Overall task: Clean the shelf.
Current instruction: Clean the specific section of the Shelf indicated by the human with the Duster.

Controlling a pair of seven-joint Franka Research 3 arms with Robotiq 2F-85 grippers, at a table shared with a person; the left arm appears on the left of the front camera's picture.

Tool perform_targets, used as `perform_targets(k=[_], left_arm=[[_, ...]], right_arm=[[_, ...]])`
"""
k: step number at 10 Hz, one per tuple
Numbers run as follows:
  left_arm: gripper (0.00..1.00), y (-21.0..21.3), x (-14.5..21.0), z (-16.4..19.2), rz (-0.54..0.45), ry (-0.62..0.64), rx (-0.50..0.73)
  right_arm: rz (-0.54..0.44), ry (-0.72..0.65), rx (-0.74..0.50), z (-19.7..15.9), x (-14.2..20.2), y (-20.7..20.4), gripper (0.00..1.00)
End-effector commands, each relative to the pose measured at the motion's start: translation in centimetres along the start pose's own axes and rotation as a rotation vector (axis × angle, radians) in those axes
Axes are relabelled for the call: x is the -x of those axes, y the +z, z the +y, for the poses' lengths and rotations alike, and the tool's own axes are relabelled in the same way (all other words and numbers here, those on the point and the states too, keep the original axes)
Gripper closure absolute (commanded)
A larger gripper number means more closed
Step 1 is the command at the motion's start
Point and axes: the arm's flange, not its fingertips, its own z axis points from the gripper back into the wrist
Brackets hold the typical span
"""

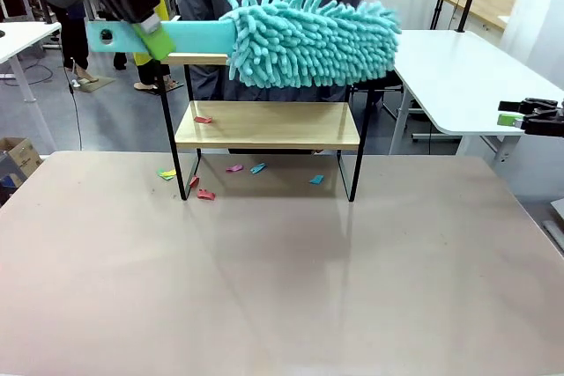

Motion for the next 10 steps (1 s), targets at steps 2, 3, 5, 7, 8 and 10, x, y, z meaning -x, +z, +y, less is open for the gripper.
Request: perform_targets(k=[2, 3, 5, 7, 8, 10], left_arm=[[0.87, -1.1, 1.7, 0.3, 0.226, -0.147, 0.002], [0.87, -2.0, 2.4, 0.4, 0.305, -0.189, -0.023], [0.87, -3.8, 4.3, 1.6, 0.438, -0.206, -0.022], [0.87, -5.6, 6.4, 2.5, 0.605, -0.261, -0.065], [0.87, -6.2, 7.1, 3.2, 0.624, -0.269, -0.051], [0.87, -7.3, 7.9, 4.3, 0.642, -0.296, -0.032]], right_arm=[[-0.003, 0.007, 0.000, 0.1, -0.4, -0.1, 0.00], [-0.003, 0.007, 0.000, 0.1, -0.4, -0.1, 0.00], [-0.003, 0.007, 0.000, 0.1, -0.4, -0.1, 0.00], [-0.003, 0.007, 0.000, 0.1, -0.4, -0.1, 0.00], [-0.003, 0.007, 0.000, 0.1, -0.4, -0.1, 0.00], [-0.003, 0.007, 0.000, 0.1, -0.4, -0.1, 0.00]])
